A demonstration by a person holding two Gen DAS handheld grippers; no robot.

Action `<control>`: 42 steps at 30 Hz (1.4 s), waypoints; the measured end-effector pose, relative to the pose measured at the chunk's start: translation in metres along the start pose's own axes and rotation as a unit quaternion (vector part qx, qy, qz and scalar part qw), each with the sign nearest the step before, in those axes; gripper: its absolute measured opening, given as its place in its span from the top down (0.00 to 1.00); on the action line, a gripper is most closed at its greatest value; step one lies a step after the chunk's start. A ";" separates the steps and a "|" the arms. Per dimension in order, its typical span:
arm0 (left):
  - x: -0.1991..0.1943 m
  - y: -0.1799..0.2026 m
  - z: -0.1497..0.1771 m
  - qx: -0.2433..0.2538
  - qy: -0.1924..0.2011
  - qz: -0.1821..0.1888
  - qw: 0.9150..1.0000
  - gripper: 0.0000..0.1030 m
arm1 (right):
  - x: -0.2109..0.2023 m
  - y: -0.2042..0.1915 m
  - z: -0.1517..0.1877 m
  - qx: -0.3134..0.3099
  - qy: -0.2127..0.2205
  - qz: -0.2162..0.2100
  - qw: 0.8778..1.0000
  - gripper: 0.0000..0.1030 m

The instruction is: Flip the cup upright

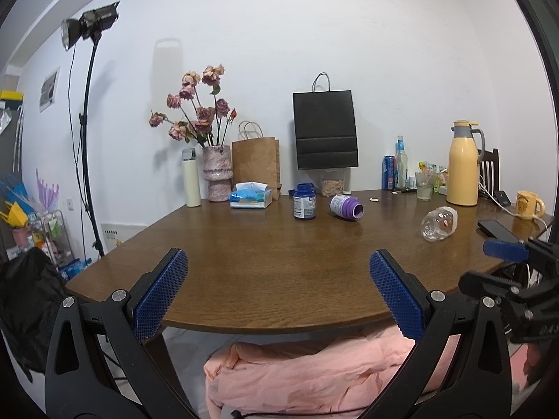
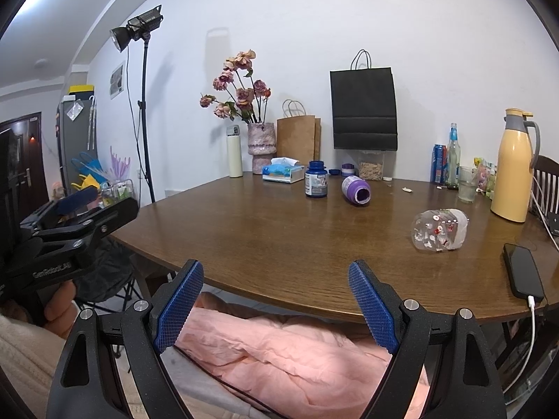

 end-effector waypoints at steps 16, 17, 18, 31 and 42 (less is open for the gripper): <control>0.112 0.011 -0.044 0.017 -0.048 0.005 0.999 0.00 | 0.092 0.083 -0.081 0.022 -0.008 0.053 0.998 0.14; 0.129 0.013 -0.045 0.014 -0.067 0.017 0.997 0.00 | 0.105 0.094 -0.089 0.028 -0.015 0.067 0.997 0.14; 0.149 0.016 -0.046 0.011 -0.092 0.030 0.995 0.00 | 0.118 0.104 -0.093 0.032 -0.031 0.066 0.997 0.14; 0.362 0.033 -0.041 -0.015 -0.271 0.131 0.953 0.00 | 0.317 0.187 -0.123 0.053 -0.215 0.095 0.971 0.14; 0.417 0.017 -0.017 -0.025 -0.304 0.107 0.946 0.00 | 0.416 0.227 -0.080 0.114 -0.295 0.081 0.945 0.32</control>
Point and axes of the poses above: each gripper's, at about its wrist camera, not at the fingertips, and x roughly the way its jaws point, y to its right, z to its underside, the point moved 8 cm from there along x, roughly the way its jaws point
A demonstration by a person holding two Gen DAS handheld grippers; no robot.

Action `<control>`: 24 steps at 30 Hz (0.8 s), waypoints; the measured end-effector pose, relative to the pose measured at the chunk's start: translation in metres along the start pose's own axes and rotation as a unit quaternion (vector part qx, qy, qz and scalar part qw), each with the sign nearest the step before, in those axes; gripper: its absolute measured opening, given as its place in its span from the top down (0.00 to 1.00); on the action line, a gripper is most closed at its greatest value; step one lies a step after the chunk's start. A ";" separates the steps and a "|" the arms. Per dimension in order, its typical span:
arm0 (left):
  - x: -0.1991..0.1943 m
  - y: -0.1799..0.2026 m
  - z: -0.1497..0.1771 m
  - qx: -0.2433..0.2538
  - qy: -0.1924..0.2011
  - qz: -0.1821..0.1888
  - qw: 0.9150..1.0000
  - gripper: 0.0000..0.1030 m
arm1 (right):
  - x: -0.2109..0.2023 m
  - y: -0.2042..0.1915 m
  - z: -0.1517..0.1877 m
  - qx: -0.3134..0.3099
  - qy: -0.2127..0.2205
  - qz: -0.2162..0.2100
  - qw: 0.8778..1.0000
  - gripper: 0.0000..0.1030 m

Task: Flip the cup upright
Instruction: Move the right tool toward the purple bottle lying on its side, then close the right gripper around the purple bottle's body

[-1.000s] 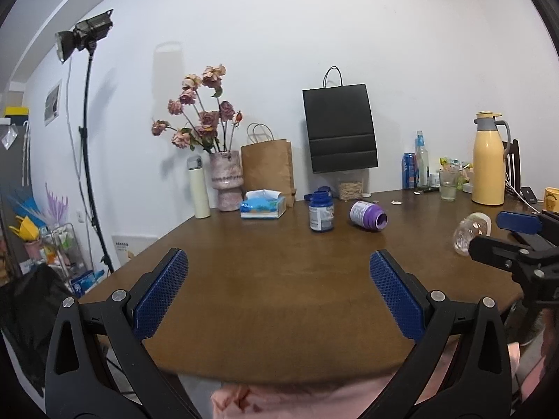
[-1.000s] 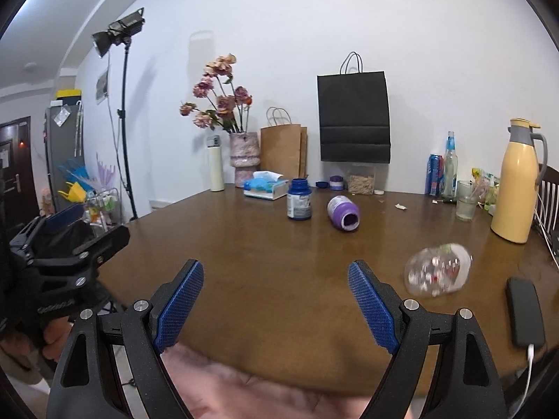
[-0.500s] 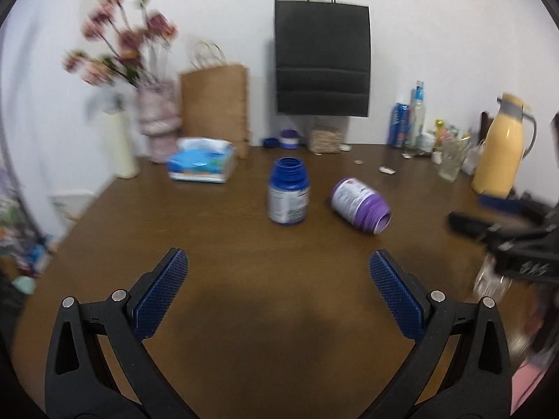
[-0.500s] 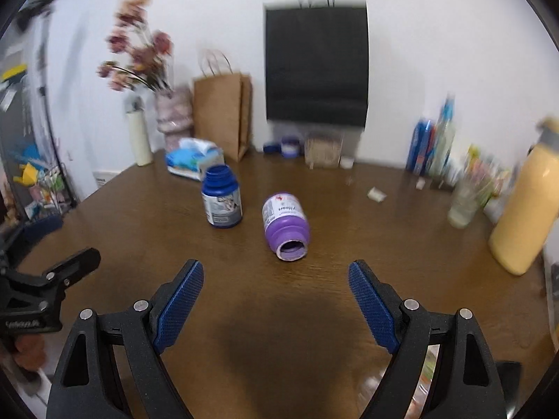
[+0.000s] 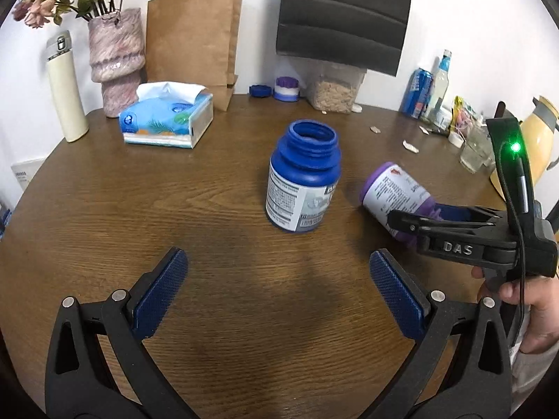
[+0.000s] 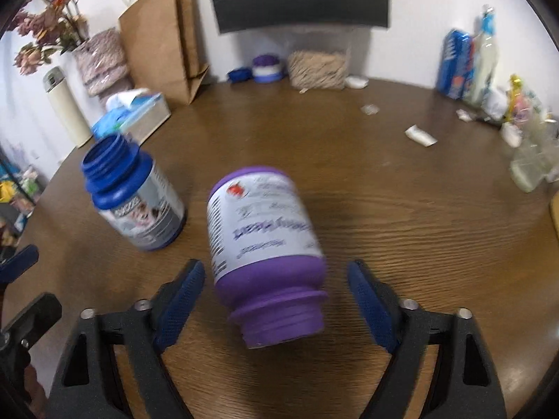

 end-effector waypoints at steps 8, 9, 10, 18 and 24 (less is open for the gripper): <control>-0.023 0.022 0.011 0.036 0.008 0.010 0.999 0.02 | -0.029 -0.028 0.034 -0.044 0.008 -0.012 0.999 0.33; -0.030 0.025 0.015 0.039 0.009 0.018 0.999 0.02 | -0.039 -0.038 0.048 -0.050 0.007 -0.027 0.998 0.33; -0.033 0.027 0.018 0.042 0.010 0.021 0.999 0.02 | -0.048 -0.047 0.062 -0.053 0.006 -0.041 0.998 0.33; -0.048 0.069 0.053 0.054 -0.024 0.111 0.992 0.11 | -0.111 -0.106 0.154 -0.135 0.006 -0.126 0.983 0.32; -0.042 0.088 0.069 0.054 -0.053 0.132 0.988 0.56 | -0.124 -0.104 0.170 -0.166 0.013 -0.141 0.976 0.32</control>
Point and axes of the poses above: each gripper's, at about its wrist camera, not at the fingertips, and x roughly the way its jaws point, y to its right, z to its underside, the point moved 8 cm from there along x, roughly the way its jaws point
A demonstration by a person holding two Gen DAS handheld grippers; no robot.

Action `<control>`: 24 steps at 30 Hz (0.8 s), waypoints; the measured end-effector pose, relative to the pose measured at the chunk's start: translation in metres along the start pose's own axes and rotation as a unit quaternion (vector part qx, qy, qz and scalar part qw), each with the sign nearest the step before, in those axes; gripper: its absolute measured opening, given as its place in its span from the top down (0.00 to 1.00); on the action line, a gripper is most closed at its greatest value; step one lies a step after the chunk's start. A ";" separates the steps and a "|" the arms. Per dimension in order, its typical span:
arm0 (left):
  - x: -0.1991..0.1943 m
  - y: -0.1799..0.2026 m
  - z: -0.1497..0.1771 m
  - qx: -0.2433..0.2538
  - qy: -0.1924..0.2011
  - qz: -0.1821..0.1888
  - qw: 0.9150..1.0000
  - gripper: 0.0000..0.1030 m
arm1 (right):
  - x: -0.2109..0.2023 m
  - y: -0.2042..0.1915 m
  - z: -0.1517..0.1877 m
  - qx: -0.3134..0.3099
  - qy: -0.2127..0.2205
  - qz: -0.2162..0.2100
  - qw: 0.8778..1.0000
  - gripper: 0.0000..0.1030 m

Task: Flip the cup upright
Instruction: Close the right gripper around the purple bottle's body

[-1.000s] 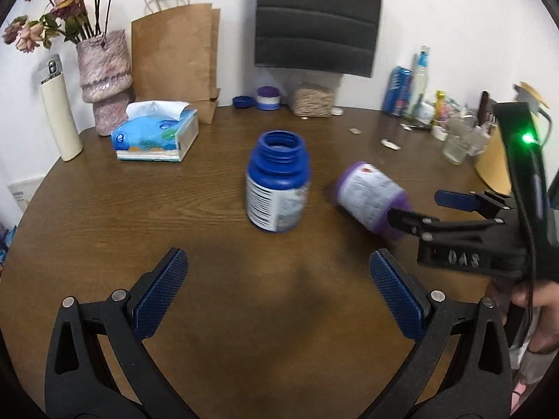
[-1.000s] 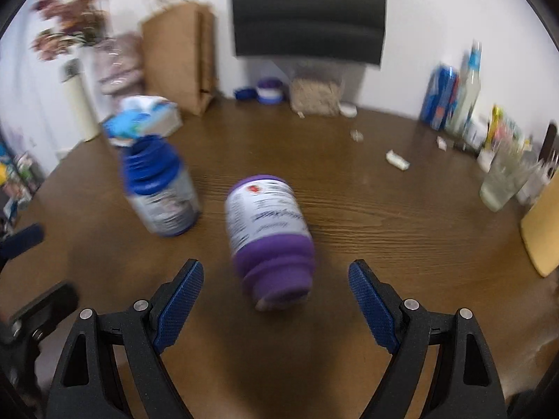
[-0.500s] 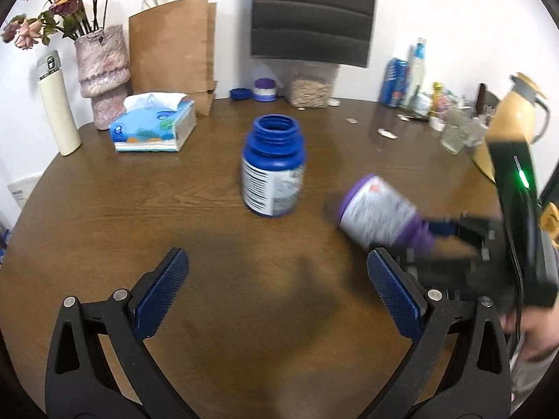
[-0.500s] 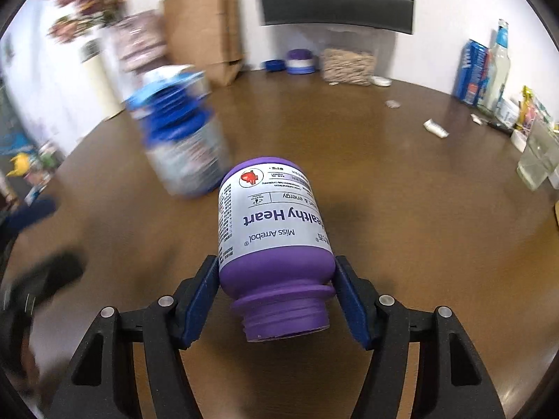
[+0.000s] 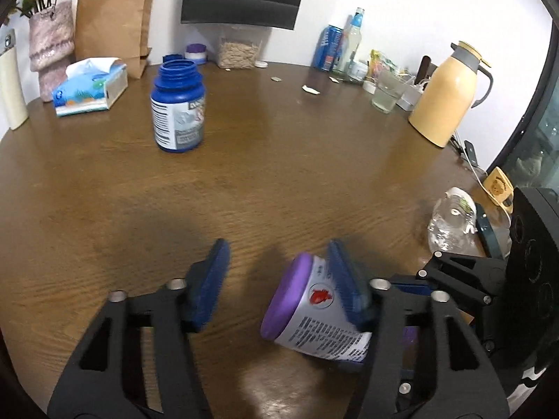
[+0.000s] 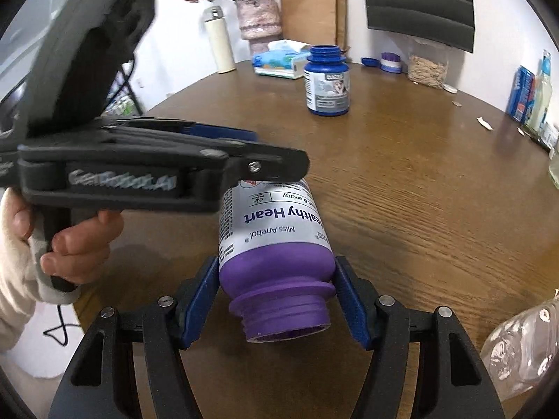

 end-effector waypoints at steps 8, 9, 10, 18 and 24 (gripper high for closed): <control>-0.019 -0.006 0.017 0.017 0.002 -0.082 0.997 0.62 | -0.028 0.045 0.004 0.041 0.051 0.066 0.996 0.26; -0.021 -0.004 0.020 0.017 0.002 -0.080 0.997 0.62 | -0.029 0.050 0.003 0.045 0.056 0.079 0.994 0.26; -0.022 -0.001 0.021 0.016 0.002 -0.079 0.997 0.61 | -0.030 0.054 0.002 0.052 0.060 0.080 0.994 0.26; -0.021 0.026 0.007 -0.016 -0.049 0.005 0.999 0.31 | -0.053 0.061 -0.002 0.073 0.082 0.090 0.990 0.26; 0.025 0.058 0.024 0.018 -0.152 0.045 0.987 0.39 | -0.081 0.071 0.006 0.071 0.090 0.119 0.986 0.26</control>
Point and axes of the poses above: each gripper's, at about its wrist camera, not at the fingertips, and x roughly the way its jaws point, y to its right, z to its underside, the point moved 8 cm from there along x, roughly the way its jaws point
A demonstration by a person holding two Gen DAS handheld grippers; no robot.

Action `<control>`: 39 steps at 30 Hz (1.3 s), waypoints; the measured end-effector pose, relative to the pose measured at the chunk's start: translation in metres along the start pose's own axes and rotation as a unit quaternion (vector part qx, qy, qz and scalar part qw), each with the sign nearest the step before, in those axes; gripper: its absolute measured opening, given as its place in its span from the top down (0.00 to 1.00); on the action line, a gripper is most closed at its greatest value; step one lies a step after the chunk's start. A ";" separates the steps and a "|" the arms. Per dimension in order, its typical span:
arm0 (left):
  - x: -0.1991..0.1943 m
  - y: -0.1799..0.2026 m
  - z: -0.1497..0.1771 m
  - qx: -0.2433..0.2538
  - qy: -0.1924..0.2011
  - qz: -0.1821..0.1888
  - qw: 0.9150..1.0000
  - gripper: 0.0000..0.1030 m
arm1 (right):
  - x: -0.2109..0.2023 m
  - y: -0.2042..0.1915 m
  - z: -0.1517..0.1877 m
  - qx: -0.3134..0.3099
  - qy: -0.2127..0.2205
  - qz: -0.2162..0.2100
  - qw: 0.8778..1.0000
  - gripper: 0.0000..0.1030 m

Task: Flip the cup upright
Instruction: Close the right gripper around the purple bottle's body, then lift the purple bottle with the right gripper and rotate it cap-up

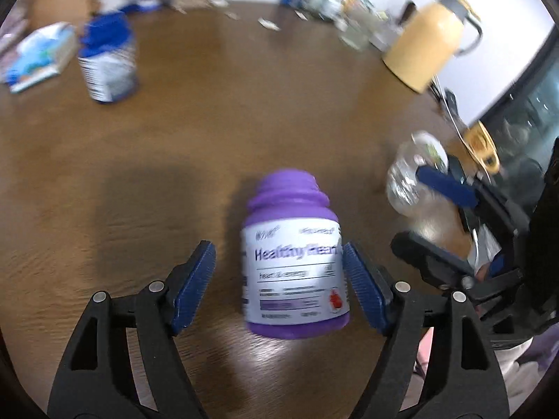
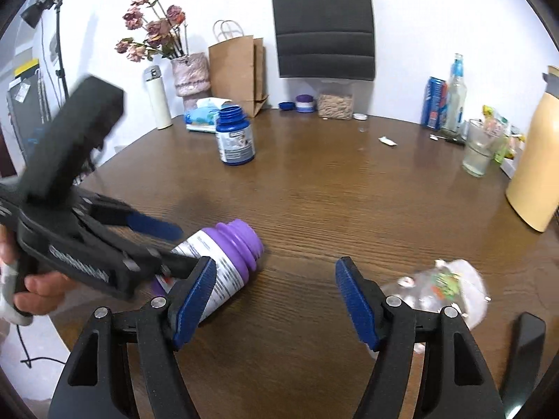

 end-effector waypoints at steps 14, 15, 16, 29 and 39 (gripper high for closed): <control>-0.088 -0.040 -0.030 0.024 0.222 -0.101 0.969 0.42 | -0.010 -0.009 -0.069 0.046 0.062 -0.093 0.993 0.25; -0.101 -0.045 -0.035 0.026 0.249 -0.105 0.963 0.42 | -0.011 -0.016 -0.083 0.051 0.073 -0.118 0.989 0.23; -0.120 -0.051 -0.042 0.031 0.289 -0.113 0.950 0.42 | -0.012 -0.024 -0.098 0.055 0.082 -0.146 0.984 0.21; -0.177 -0.124 -0.098 0.089 0.465 -0.139 0.870 0.42 | 0.083 -0.116 -0.242 0.064 0.037 -0.287 0.955 0.21; -0.162 -0.175 -0.129 0.085 0.467 -0.140 0.869 0.42 | 0.175 -0.138 -0.274 0.044 -0.010 -0.305 0.951 0.34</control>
Point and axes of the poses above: each gripper's, at about its wrist camera, not at the fingertips, and x roughly the way its jaws point, y to its right, z to its underside, the point moved 8 cm from there along x, roughly the way its jaws point
